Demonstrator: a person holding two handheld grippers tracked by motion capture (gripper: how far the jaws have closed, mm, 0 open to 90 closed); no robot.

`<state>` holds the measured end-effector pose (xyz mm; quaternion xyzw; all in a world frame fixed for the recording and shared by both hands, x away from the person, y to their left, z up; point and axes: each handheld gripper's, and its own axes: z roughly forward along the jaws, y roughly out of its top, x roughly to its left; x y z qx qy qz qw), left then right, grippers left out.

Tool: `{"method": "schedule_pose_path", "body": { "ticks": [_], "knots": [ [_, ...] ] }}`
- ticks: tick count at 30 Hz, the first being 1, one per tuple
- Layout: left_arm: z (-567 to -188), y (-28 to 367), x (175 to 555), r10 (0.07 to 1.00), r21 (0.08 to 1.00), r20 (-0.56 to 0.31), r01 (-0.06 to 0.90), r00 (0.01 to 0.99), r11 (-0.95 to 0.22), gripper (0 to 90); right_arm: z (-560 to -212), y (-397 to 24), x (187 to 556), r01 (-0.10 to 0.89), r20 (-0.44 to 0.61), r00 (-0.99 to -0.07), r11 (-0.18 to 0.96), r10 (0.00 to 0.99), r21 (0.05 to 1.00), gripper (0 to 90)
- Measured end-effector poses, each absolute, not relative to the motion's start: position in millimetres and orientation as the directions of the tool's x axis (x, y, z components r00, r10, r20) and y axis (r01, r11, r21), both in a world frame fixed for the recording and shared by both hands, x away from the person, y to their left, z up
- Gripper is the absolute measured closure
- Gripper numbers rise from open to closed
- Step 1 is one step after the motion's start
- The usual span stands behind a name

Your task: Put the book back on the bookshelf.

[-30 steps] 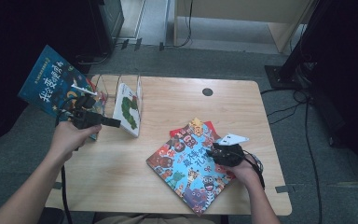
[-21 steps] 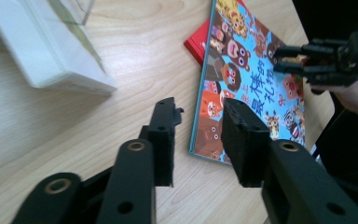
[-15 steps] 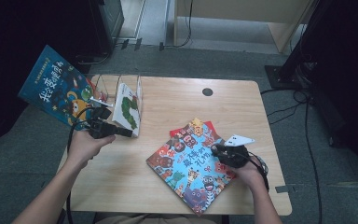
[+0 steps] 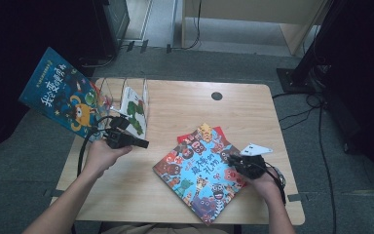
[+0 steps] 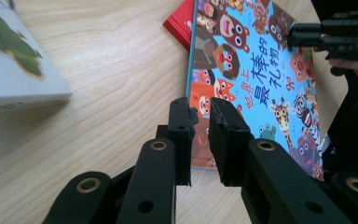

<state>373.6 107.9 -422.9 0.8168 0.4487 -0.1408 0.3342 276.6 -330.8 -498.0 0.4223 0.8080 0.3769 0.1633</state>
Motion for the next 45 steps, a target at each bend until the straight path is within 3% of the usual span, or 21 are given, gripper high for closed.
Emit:
{"method": "schedule_pose_path", "body": {
  "ticks": [16, 45],
  "knots": [
    [-455.8, 88.6, 381.1, 0.633, 0.395, -0.532, 0.826, 0.563, -0.402, 79.5, -498.4, -351.8, 260.1, 0.583, 0.053, -0.531, 0.319, 0.846, 0.748, 82.6],
    [-474.0, 69.0, 389.1, 0.599, 0.423, -0.521, 0.793, 0.608, -0.438, 74.1, -501.4, -387.4, 233.8, 0.607, 0.056, -0.415, 0.230, 0.908, 0.761, 82.6]
  ]
}}
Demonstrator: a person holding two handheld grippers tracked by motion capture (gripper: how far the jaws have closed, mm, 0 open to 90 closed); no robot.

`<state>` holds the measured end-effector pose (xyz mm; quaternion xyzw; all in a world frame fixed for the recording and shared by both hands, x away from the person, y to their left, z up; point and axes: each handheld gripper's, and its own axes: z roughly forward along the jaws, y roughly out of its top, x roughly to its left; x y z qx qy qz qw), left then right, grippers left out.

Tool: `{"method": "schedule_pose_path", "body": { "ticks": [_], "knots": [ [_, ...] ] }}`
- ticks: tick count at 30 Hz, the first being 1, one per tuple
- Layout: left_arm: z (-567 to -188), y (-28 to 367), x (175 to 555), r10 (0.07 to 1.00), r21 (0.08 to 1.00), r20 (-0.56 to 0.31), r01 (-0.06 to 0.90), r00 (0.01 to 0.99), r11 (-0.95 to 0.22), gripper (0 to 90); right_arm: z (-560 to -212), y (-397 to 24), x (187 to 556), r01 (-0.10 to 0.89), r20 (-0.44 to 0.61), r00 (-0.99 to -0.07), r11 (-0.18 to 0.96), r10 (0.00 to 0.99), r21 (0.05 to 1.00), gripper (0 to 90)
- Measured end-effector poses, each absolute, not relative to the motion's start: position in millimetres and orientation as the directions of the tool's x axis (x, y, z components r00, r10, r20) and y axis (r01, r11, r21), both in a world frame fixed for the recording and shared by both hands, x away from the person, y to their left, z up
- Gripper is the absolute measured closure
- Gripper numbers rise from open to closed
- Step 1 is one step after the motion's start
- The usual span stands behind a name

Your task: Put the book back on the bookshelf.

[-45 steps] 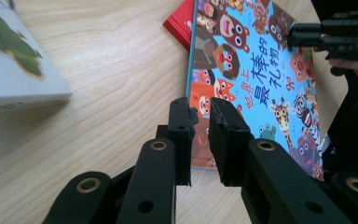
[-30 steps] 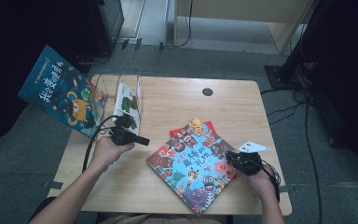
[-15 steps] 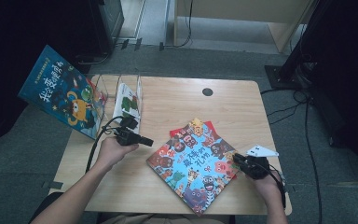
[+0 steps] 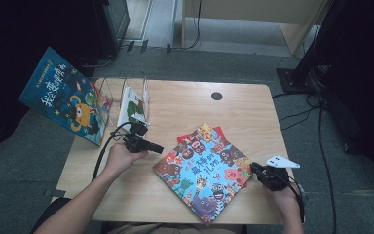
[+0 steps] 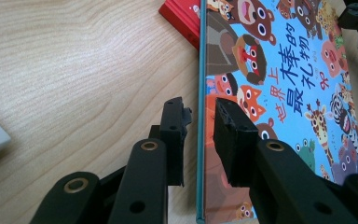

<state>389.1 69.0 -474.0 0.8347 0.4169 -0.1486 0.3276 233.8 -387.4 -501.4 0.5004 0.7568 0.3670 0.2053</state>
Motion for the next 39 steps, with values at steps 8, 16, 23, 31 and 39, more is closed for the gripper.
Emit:
{"method": "schedule_pose_path", "body": {
  "ticks": [8, 16, 23, 31, 39],
  "knots": [
    [-476.7, 64.2, 389.8, 0.593, 0.418, -0.521, 0.790, 0.613, -0.449, 74.4, -501.0, -395.7, 226.1, 0.630, 0.074, -0.383, 0.201, 0.921, 0.750, 84.0],
    [-478.0, 59.6, 388.2, 0.585, 0.422, -0.525, 0.786, 0.618, -0.453, 73.7, -504.5, -396.5, 223.9, 0.664, 0.092, -0.382, 0.204, 0.919, 0.719, 86.5],
    [-478.6, 59.2, 388.1, 0.583, 0.418, -0.526, 0.785, 0.620, -0.458, 71.1, -505.2, -393.5, 226.9, 0.665, 0.099, -0.374, 0.192, 0.922, 0.722, 89.2],
    [-479.7, 58.2, 387.0, 0.578, 0.412, -0.528, 0.783, 0.622, -0.466, 67.7, -506.1, -390.2, 232.9, 0.662, 0.109, -0.370, 0.180, 0.922, 0.727, 90.0],
    [-480.8, 61.3, 386.2, 0.574, 0.411, -0.553, 0.797, 0.605, -0.444, 64.5, -507.2, -380.0, 240.9, 0.661, 0.123, -0.390, 0.184, 0.913, 0.728, 90.0]
  ]
}}
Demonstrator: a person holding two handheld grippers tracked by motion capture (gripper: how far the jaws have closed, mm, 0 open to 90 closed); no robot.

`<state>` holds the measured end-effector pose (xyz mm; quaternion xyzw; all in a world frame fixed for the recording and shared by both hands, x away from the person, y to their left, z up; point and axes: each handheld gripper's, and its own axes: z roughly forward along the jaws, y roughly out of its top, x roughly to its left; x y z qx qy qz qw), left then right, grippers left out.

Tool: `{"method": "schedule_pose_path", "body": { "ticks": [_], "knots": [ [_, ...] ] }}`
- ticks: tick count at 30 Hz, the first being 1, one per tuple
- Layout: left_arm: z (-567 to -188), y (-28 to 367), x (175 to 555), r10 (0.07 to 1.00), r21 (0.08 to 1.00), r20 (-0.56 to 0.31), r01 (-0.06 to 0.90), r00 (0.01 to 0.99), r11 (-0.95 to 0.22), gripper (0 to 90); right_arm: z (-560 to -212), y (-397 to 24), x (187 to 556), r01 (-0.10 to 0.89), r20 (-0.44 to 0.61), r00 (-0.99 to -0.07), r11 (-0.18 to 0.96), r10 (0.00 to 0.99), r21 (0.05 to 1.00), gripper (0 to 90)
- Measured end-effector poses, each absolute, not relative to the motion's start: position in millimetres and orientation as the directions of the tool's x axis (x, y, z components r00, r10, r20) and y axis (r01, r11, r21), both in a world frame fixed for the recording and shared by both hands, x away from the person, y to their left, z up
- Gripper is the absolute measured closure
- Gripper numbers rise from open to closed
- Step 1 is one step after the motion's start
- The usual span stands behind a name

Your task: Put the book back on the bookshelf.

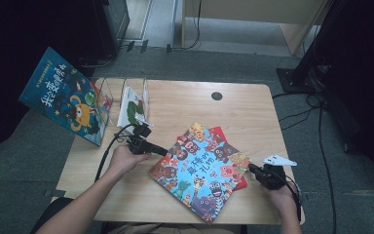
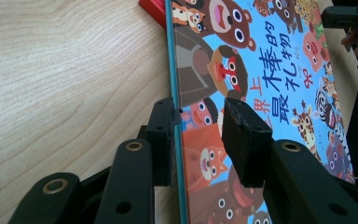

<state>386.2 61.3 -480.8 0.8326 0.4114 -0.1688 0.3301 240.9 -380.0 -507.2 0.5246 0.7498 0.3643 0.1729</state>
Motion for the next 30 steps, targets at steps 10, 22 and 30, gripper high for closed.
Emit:
{"method": "schedule_pose_path", "body": {
  "ticks": [10, 22, 30],
  "knots": [
    [-487.0, 60.0, 380.8, 0.578, 0.389, -0.543, 0.793, 0.609, -0.469, 67.9, -505.8, -369.0, 244.0, 0.645, 0.125, -0.457, 0.231, 0.881, 0.728, 90.0],
    [-492.0, 58.8, 379.2, 0.601, 0.377, -0.526, 0.798, 0.603, -0.471, 66.5, -503.4, -358.4, 246.4, 0.625, 0.129, -0.510, 0.264, 0.850, 0.734, 90.0],
    [-492.1, 61.1, 380.5, 0.610, 0.390, -0.529, 0.807, 0.590, -0.443, 71.8, -504.7, -356.7, 247.5, 0.628, 0.140, -0.496, 0.242, 0.857, 0.740, 90.0]
  ]
}}
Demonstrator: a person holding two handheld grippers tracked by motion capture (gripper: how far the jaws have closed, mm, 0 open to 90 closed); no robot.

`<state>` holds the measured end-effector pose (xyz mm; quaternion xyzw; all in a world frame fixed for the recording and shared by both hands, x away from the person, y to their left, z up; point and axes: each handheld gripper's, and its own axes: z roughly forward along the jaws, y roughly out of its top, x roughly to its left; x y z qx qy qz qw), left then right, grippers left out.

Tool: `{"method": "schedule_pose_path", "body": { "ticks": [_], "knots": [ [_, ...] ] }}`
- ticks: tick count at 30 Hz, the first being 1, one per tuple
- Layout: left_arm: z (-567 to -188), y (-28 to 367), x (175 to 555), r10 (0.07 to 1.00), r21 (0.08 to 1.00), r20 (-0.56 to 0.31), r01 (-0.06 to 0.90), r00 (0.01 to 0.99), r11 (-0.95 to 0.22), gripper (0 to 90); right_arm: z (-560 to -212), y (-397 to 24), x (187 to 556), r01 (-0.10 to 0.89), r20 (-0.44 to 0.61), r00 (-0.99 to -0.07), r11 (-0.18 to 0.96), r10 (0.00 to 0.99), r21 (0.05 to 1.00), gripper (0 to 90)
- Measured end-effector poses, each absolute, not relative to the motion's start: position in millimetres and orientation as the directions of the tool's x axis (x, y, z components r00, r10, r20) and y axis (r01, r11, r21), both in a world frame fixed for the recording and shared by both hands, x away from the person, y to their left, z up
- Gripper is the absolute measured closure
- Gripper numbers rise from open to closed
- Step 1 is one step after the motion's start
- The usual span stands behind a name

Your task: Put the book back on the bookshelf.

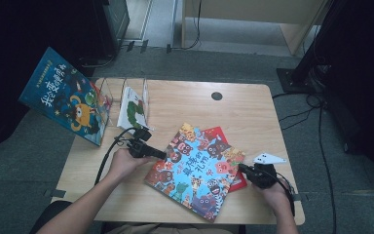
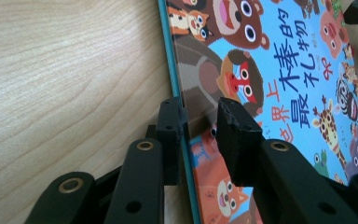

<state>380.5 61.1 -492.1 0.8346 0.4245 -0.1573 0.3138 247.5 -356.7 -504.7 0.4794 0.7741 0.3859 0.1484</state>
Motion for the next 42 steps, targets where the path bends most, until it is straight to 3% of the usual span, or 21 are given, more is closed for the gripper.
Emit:
{"method": "schedule_pose_path", "body": {
  "ticks": [14, 20, 42],
  "knots": [
    [-492.0, 63.8, 384.0, 0.620, 0.403, -0.534, 0.817, 0.575, -0.412, 73.4, -505.2, -347.4, 254.6, 0.618, 0.114, -0.476, 0.239, 0.872, 0.749, 90.0],
    [-488.8, 69.4, 383.4, 0.627, 0.402, -0.533, 0.822, 0.568, -0.402, 63.9, -503.0, -346.7, 250.5, 0.607, 0.116, -0.532, 0.282, 0.839, 0.743, 90.0],
    [-498.2, 64.1, 382.5, 0.622, 0.362, -0.570, 0.844, 0.536, -0.396, 53.4, -506.2, -339.6, 242.3, 0.605, 0.166, -0.617, 0.329, 0.769, 0.725, 90.0]
  ]
}}
